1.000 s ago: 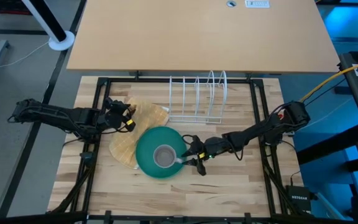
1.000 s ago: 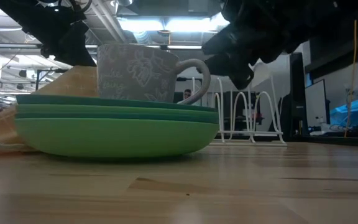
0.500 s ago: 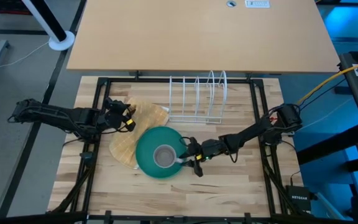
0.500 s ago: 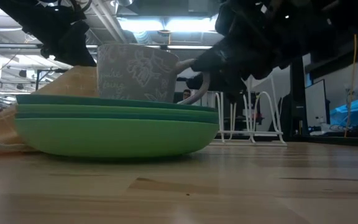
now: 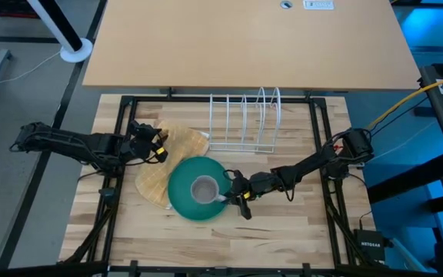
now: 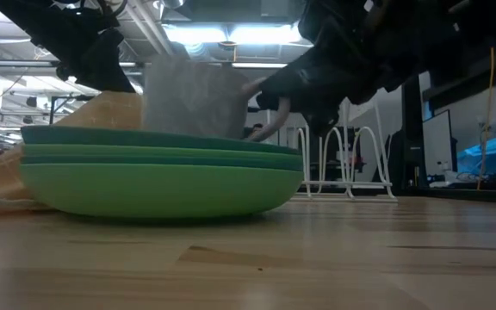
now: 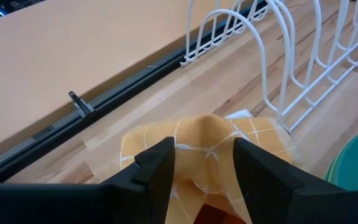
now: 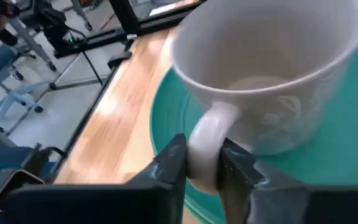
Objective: Sort dishes
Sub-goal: Remove the gray mug from the stack of plates
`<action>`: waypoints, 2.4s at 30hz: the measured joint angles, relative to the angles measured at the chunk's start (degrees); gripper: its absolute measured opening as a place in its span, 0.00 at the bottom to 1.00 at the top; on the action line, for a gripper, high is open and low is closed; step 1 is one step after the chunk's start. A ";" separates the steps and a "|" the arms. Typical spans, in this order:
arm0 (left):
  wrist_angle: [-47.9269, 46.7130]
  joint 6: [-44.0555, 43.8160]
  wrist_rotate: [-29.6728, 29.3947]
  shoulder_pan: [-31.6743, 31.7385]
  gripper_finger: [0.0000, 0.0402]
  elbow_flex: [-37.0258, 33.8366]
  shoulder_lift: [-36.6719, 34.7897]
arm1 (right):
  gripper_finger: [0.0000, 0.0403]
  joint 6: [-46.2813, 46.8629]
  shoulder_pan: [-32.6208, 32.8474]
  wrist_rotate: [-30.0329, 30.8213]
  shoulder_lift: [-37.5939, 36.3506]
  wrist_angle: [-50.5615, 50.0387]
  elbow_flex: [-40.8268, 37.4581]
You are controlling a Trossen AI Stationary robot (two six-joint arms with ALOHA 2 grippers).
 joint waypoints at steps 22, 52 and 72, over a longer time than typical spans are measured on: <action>-0.40 1.75 0.00 -0.01 0.39 0.00 0.00 | 0.15 -7.36 -0.04 0.45 -0.52 -8.83 9.93; -0.38 1.11 -0.03 -0.01 0.39 0.00 -0.02 | 0.15 4.42 0.00 14.05 -35.80 -64.42 3.57; -0.40 1.09 -0.03 0.00 0.39 0.00 -0.02 | 0.17 14.13 0.04 11.10 -35.93 -38.83 -17.68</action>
